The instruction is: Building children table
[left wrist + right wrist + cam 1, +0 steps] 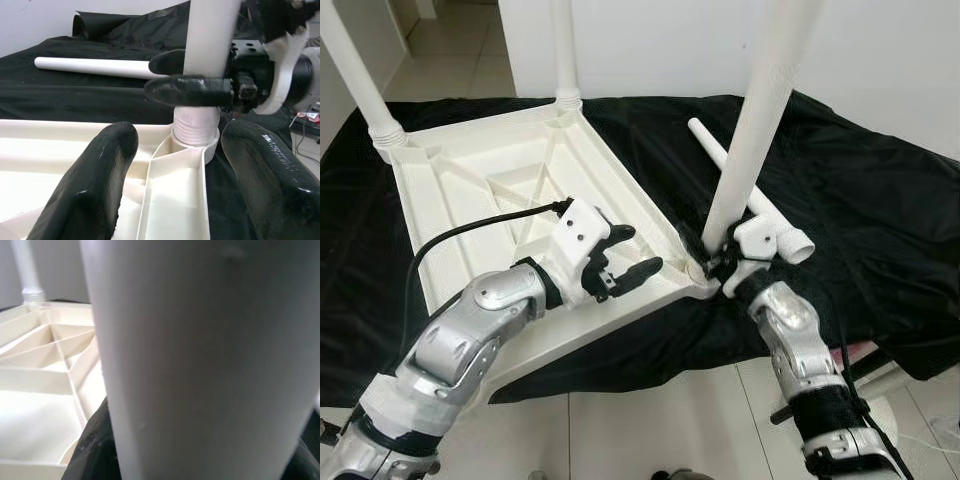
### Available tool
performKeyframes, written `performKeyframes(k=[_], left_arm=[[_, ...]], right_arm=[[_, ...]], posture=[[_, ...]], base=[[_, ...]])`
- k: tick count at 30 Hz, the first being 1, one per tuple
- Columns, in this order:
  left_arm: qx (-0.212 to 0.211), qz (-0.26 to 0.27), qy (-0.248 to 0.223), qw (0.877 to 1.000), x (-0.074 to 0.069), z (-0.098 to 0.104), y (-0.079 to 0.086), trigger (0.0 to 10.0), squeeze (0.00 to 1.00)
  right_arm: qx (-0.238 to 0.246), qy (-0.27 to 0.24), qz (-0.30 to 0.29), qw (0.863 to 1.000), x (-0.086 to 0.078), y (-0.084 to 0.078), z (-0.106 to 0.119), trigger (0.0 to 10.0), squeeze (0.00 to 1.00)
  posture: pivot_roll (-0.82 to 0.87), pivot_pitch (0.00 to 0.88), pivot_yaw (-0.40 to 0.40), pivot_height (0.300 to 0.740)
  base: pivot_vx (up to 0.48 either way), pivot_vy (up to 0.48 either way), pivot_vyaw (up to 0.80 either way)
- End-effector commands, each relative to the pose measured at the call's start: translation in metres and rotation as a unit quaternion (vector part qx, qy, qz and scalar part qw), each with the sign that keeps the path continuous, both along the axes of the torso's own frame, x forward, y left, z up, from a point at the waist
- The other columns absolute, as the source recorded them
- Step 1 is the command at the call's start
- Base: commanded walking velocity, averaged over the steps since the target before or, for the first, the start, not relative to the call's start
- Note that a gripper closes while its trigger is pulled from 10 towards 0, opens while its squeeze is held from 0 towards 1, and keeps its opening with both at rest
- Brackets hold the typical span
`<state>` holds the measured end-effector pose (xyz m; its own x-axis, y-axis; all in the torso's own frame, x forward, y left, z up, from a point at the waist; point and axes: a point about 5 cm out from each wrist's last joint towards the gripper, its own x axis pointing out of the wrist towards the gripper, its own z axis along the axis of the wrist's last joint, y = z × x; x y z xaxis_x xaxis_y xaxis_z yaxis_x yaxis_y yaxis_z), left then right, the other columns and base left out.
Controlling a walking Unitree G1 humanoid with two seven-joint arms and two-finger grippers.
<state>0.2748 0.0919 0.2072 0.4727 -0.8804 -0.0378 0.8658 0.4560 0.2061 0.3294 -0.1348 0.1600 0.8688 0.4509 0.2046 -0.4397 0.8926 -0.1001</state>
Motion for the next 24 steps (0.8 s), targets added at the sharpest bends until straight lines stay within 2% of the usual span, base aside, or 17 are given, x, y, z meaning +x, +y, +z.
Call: performKeyframes(k=[1,12,14,17,18,19,24], left_arm=[[0.011,-0.05,0.006,0.999,-0.004,0.0,-0.001,10.0,0.0],[0.01,-0.048,0.004,0.999,-0.003,0.002,0.001,10.0,0.0],[0.003,-0.047,0.009,0.999,-0.002,0.003,0.002,10.0,0.0],[-0.001,-0.047,0.013,0.999,-0.002,0.004,0.003,10.0,0.0],[-0.007,-0.046,0.015,0.999,-0.001,0.005,0.004,10.0,0.46],[-0.014,-0.046,0.017,0.999,0.002,0.009,0.004,10.0,1.0],[-0.019,-0.046,0.018,0.999,0.004,0.011,0.005,10.0,1.0]], right_arm=[[0.015,0.125,-0.032,0.991,-0.003,-0.01,-0.044,10.0,0.0],[0.029,0.141,-0.038,0.989,-0.003,-0.008,-0.049,10.0,0.0],[0.021,0.093,-0.014,0.995,-0.007,-0.003,-0.039,10.0,0.0],[0.019,0.074,-0.002,0.997,-0.008,-0.001,-0.034,10.0,0.0],[0.033,0.065,0.014,0.997,-0.01,0.002,-0.028,10.0,0.0],[0.042,0.06,0.03,0.997,-0.011,0.002,-0.022,10.0,0.0],[0.048,0.059,0.041,0.996,-0.012,0.001,-0.018,10.0,0.0]], posture=[[-0.02,0.113,-0.017,0.74],[-0.02,0.114,-0.016,0.74],[-0.02,0.113,-0.014,0.74],[-0.02,0.113,-0.014,0.74],[-0.02,0.112,-0.013,0.74],[-0.02,0.11,-0.013,0.74],[-0.02,0.11,-0.013,0.74]], base=[[0.0,0.0,0.0],[0.0,0.0,0.0],[0.0,0.0,0.0],[0.0,0.0,0.0],[0.0,0.0,0.0],[0.0,0.0,0.0],[0.0,0.0,0.0]])
